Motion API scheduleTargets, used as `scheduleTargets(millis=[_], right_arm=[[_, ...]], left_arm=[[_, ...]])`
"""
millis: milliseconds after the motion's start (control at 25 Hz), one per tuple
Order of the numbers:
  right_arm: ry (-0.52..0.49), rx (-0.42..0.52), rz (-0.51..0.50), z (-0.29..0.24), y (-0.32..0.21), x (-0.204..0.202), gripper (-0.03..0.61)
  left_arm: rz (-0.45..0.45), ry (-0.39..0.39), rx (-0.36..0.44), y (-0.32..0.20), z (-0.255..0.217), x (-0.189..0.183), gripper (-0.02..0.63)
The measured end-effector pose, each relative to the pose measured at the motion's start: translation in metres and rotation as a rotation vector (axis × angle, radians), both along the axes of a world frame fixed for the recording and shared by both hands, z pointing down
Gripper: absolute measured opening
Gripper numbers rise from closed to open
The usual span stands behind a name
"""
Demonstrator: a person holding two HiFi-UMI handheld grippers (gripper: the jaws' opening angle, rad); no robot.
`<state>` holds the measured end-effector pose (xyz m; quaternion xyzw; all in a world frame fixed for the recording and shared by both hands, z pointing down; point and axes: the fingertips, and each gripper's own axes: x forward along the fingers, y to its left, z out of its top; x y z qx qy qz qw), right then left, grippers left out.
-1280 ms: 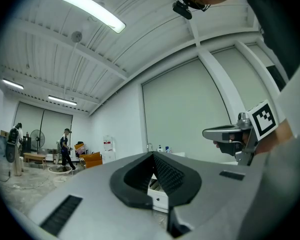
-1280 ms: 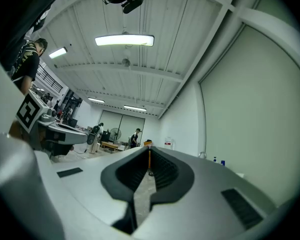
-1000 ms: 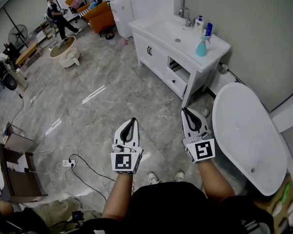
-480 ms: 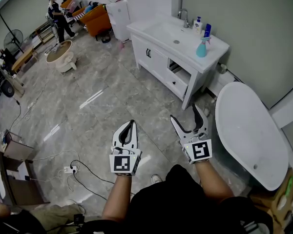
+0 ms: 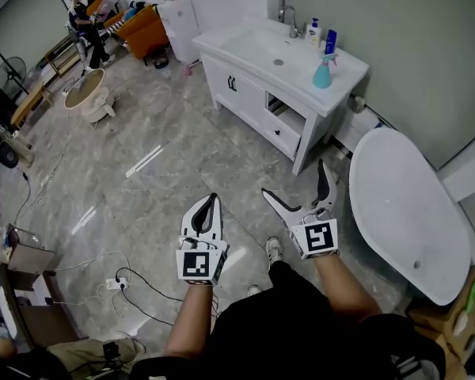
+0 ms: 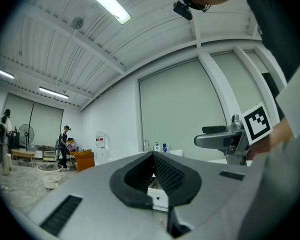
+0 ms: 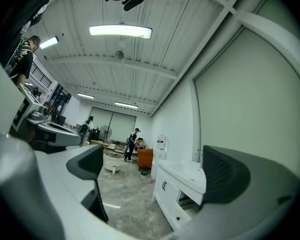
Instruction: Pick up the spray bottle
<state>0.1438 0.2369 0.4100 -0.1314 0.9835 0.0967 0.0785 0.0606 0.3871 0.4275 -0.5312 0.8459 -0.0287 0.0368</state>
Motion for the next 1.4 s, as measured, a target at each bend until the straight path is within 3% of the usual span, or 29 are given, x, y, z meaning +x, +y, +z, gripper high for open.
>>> scheduleTargets(millis=[400, 840, 1400], right_arm=[[0.049, -0.017, -0.054, 0.007, -0.073, -0.067, 0.592], [0.072, -0.042, -0.016, 0.017, -0.166, -0.099, 0.592], [0.073, -0.062, 0.016, 0.026, -0.236, -0.138, 0.592]], left_arm=[[-0.004, -0.018, 0.006, -0.083, -0.008, -0.054, -0.003], [-0.011, -0.006, 0.001, -0.165, -0.004, -0.095, -0.003], [0.020, -0.004, -0.003, -0.234, -0.003, -0.138, -0.003]])
